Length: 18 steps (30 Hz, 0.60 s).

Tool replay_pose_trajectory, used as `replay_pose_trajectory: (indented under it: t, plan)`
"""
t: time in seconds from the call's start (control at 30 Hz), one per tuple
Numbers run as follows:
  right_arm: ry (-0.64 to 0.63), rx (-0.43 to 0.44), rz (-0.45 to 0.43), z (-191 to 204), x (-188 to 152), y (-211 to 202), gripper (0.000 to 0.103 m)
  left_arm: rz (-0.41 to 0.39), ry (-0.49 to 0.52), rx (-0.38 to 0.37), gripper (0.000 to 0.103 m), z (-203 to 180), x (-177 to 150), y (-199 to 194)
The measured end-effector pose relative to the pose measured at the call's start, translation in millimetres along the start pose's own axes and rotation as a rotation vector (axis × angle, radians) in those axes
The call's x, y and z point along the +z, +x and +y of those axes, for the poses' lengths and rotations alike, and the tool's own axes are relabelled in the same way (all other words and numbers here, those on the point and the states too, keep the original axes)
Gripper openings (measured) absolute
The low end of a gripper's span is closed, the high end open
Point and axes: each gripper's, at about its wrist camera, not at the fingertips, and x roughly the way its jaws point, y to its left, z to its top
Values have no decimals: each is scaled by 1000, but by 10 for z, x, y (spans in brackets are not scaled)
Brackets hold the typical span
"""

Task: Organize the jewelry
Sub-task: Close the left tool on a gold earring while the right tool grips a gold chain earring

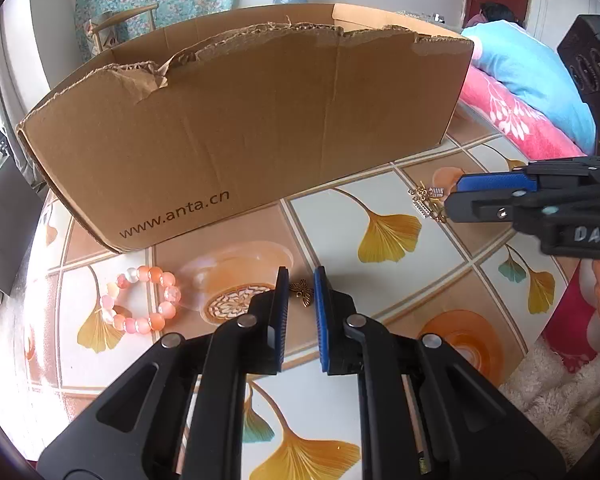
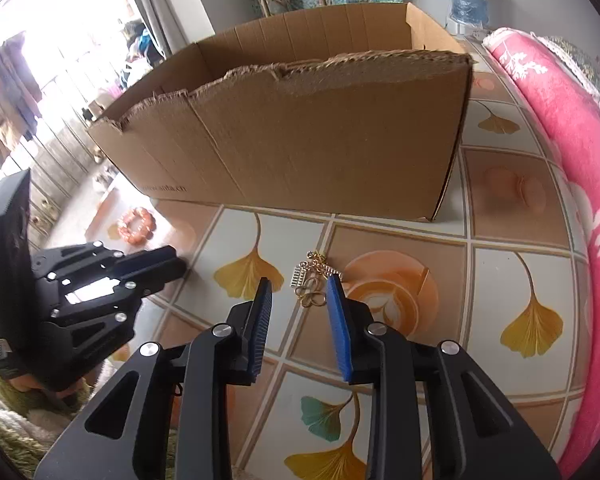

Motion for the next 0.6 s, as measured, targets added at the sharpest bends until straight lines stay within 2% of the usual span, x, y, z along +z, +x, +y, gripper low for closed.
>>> replay_pose_trajectory:
  t: [0.27, 0.53, 0.6]
  plan:
    - [-85, -96, 31, 108, -20, 126, 23, -11, 1, -13, 12, 13, -18, -1]
    - [-121, -85, 25, 119, 12, 153, 22, -15, 5, -14, 12, 14, -29, -7]
    - [-122, -75, 31, 97, 8, 142, 17, -16, 4, -14, 12, 14, -29, -6]
